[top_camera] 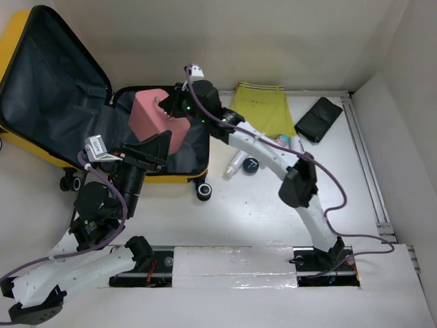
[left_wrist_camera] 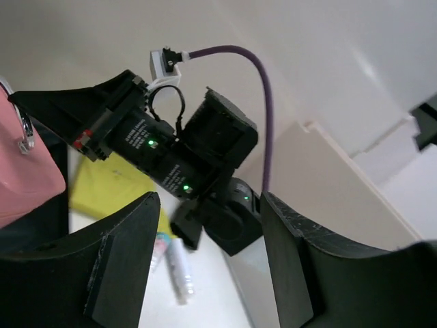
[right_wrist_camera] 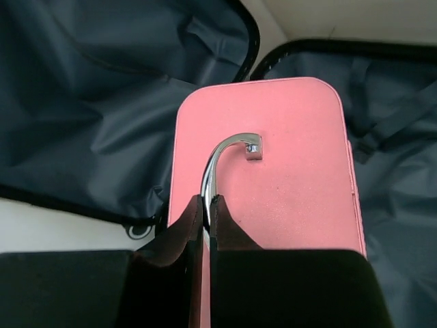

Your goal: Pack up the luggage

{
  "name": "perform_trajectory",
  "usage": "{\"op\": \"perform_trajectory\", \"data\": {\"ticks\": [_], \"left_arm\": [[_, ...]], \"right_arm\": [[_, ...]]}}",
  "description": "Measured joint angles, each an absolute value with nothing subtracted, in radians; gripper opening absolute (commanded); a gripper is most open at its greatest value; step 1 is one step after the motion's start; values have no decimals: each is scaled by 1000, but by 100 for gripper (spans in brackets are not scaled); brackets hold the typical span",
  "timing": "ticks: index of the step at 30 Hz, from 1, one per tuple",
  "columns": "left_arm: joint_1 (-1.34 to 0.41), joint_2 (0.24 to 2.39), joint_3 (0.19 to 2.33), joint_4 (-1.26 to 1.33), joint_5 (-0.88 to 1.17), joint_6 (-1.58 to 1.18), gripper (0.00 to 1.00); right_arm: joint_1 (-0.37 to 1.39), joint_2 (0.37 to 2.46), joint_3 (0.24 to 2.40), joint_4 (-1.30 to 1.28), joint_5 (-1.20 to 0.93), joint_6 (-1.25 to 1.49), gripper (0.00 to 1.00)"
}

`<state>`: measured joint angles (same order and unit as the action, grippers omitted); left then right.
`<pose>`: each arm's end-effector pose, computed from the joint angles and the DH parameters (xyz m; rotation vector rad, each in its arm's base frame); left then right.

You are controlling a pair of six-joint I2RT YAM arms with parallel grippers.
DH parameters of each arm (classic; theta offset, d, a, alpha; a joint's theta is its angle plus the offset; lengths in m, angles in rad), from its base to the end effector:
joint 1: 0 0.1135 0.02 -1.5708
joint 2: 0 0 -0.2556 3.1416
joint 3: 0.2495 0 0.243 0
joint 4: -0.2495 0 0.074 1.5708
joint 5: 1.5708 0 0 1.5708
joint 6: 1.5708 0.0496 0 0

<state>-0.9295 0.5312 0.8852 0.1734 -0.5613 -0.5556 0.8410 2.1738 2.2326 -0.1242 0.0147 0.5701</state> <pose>0.0809 -0.0643 0.4393 -0.3264 1.1444 -1.0254 0.3471 0.3869 0.3897 -0.2240 1.7325 1.0512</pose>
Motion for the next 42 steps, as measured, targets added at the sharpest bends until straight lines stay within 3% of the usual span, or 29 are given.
{"op": "perform_trajectory", "data": {"ticks": [3,4,6,7,9,14,17,22,23,27,31,35,42], "left_arm": [[-929,513,879,118,-643,-562,54],[-929,498,868,112,-662,-564,54],[-929,465,847,104,-696,-564,54],[-929,455,846,102,-722,-563,54],[-929,456,859,92,-773,-558,54],[-929,566,956,33,-910,-551,56],[-929,645,987,17,-953,-553,56],[-911,805,1012,-28,-991,-569,63],[-897,838,1023,-39,-986,-577,63],[-695,1080,1171,-110,-831,-589,63],[-450,1312,1363,-187,-586,-605,59],[-359,1335,1369,-233,-490,-613,59],[-145,1315,1277,-255,-329,-624,56]], "right_arm": [[852,2336,2350,-95,14,629,0],[852,2367,2359,-86,9,648,5],[849,2418,2360,-69,-2,689,32],[846,2437,2359,-60,-14,704,57],[842,2455,2344,-6,-57,735,73],[818,2347,2223,92,-113,765,75],[786,2172,2062,129,-138,760,63],[652,1781,1731,199,-135,712,3],[617,1692,1650,205,-131,697,0],[529,1368,1286,236,-70,631,2],[552,1171,971,216,-67,572,25],[564,1140,814,158,-96,509,50],[602,1124,771,130,-125,411,52]]}}
